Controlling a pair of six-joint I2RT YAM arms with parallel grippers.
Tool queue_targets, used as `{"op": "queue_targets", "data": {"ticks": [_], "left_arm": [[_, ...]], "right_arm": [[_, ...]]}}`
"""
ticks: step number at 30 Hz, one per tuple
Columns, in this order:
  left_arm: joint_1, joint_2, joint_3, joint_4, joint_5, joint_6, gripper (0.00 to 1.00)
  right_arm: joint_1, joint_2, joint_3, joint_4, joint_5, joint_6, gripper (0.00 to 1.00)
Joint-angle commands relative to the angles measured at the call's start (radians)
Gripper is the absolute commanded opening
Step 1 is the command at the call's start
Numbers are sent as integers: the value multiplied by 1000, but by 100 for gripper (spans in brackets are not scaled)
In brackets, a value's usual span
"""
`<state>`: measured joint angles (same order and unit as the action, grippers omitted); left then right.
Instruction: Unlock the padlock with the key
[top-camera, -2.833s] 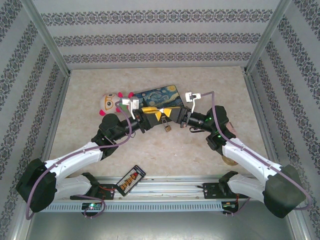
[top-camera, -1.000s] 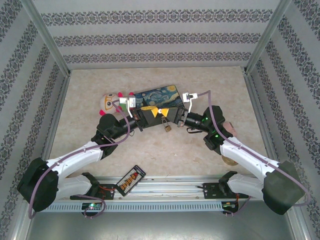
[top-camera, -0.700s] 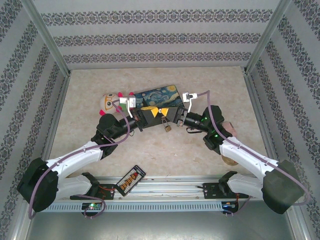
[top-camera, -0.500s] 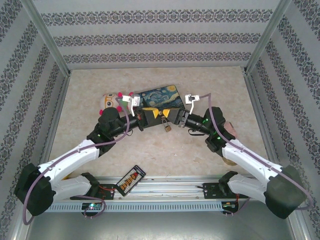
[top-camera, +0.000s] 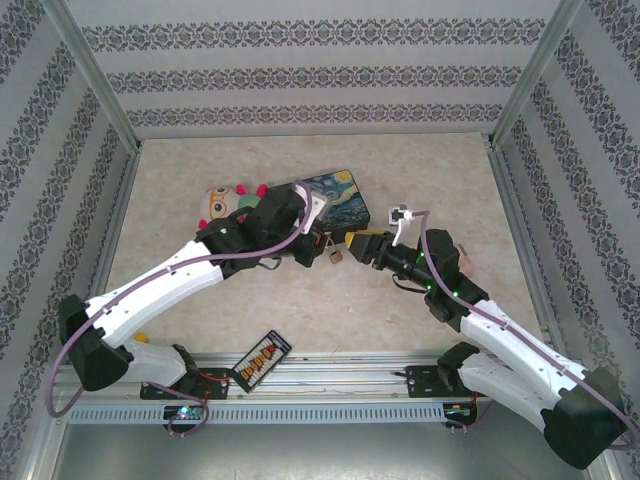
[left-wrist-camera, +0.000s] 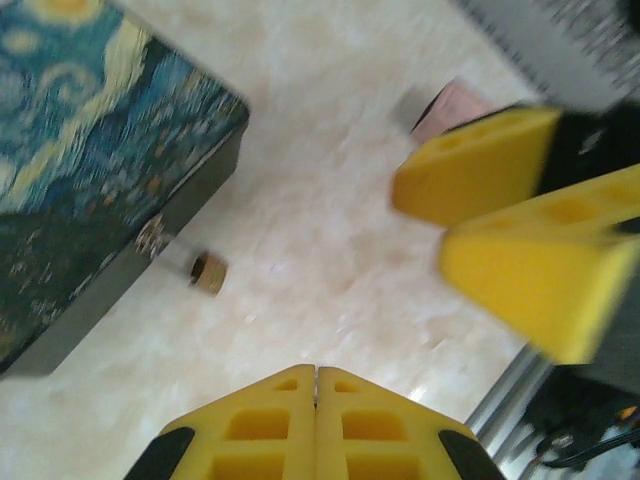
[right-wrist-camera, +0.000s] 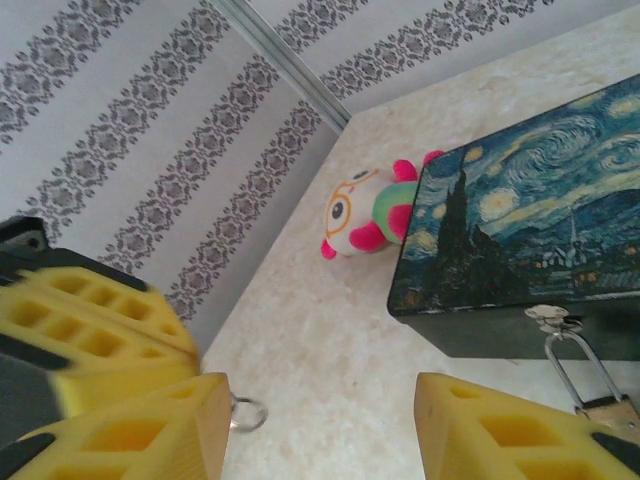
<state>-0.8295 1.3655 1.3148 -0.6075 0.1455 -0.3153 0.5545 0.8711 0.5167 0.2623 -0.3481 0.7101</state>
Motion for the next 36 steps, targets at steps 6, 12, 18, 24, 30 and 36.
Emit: {"op": "queue_targets", "data": {"ticks": [6, 12, 18, 24, 30, 36], "left_arm": [[20, -89, -74, 126, 70, 26, 0], [159, -225, -295, 454, 362, -104, 0], [178, -284, -334, 459, 379, -99, 0], [181, -298, -363, 520, 415, -114, 0], [183, -296, -388, 599, 456, -147, 0], [186, -300, -409, 643, 461, -170, 0]], "right_arm": [[21, -8, -23, 94, -117, -38, 49], [-27, 3, -23, 216, -278, 36, 48], [-32, -5, -12, 293, -337, 51, 55], [-11, 53, 47, 331, -396, 76, 51], [33, 141, 92, 369, -445, 78, 49], [42, 167, 105, 393, -463, 73, 46]]}}
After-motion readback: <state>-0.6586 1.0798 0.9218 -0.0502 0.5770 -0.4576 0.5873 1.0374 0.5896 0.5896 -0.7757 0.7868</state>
